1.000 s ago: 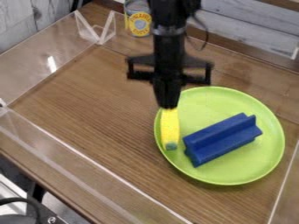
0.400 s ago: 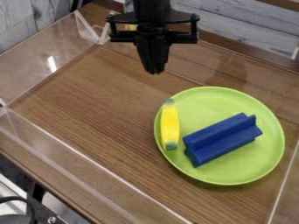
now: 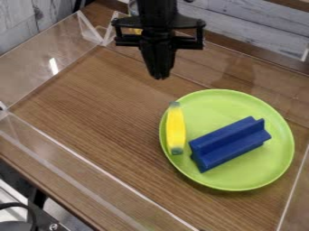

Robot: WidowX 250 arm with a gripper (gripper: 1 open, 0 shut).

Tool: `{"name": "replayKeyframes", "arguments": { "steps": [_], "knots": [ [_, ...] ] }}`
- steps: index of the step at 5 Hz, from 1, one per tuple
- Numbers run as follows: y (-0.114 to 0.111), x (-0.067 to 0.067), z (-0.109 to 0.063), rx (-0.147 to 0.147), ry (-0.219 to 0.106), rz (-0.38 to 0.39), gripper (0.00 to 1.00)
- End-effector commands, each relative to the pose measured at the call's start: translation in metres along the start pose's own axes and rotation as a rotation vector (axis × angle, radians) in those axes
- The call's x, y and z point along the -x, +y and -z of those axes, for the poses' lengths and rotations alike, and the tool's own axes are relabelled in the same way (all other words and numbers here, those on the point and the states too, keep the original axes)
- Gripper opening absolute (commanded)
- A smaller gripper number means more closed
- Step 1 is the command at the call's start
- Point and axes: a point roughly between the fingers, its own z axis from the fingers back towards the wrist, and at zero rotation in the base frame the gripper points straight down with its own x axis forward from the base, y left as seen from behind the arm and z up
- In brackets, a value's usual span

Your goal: Remove the banana from inside the green plate and put it on the table

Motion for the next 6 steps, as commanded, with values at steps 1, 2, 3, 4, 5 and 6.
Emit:
{"name": "replayKeyframes", "arguments": {
  "steps": [1,2,3,4,5,6],
  "knots": [
    [-0.003,-0.003,0.001,-0.004,-0.026,0.032,0.00],
    [-0.005,-0.002,0.009,-0.009,-0.025,0.056,0.00],
    [-0.006,-0.002,0.017,-0.015,-0.021,0.081,0.00],
    [-0.012,0.003,0.022,-0.015,-0.019,0.102,1.00],
    [-0.018,0.008,0.028,-0.012,-0.020,0.120,1.00],
    [-0.024,0.013,0.033,-0.012,-0.023,0.134,1.00]
  ]
}}
